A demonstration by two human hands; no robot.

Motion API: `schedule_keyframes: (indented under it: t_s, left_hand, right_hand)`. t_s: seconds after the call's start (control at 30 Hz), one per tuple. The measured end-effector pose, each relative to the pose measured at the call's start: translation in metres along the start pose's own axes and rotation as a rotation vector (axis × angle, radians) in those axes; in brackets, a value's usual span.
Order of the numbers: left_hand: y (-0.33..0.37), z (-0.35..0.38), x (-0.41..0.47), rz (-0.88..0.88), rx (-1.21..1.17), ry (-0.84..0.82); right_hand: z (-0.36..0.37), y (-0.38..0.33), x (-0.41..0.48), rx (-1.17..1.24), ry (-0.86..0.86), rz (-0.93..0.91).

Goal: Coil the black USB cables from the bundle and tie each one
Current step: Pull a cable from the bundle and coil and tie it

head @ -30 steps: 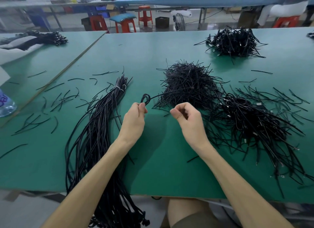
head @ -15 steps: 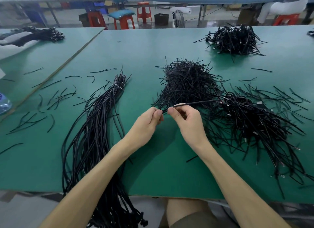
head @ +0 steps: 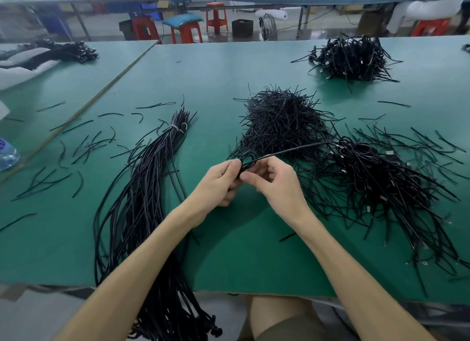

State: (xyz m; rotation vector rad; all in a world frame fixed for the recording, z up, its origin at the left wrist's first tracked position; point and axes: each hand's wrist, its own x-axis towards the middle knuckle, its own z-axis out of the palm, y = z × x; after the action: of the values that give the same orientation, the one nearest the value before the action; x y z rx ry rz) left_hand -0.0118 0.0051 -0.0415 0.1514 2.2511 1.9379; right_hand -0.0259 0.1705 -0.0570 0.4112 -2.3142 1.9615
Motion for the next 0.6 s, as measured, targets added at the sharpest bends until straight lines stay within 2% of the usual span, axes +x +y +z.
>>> schedule_keyframes:
  t_s: [0.1, 0.23, 0.3, 0.4, 0.6]
  left_hand:
    - [0.003, -0.005, -0.003, -0.104, -0.140, -0.110]
    - [0.005, -0.007, -0.005, -0.144, -0.169, -0.162]
    - [0.005, -0.004, -0.006, -0.127, -0.108, -0.119]
    - [0.003, 0.002, -0.008, -0.014, 0.024, -0.002]
    - [0.008, 0.006, -0.013, 0.143, 0.046, 0.097]
  right_hand:
    - [-0.002, 0.000, 0.001, 0.137, -0.060, -0.003]
    - [-0.005, 0.000, 0.002, 0.216, -0.173, -0.024]
    - [-0.006, 0.001, 0.002, 0.172, -0.215, -0.038]
    - [-0.005, 0.002, 0.002, 0.148, -0.242, -0.051]
    - [-0.003, 0.001, 0.002, 0.052, -0.216, -0.045]
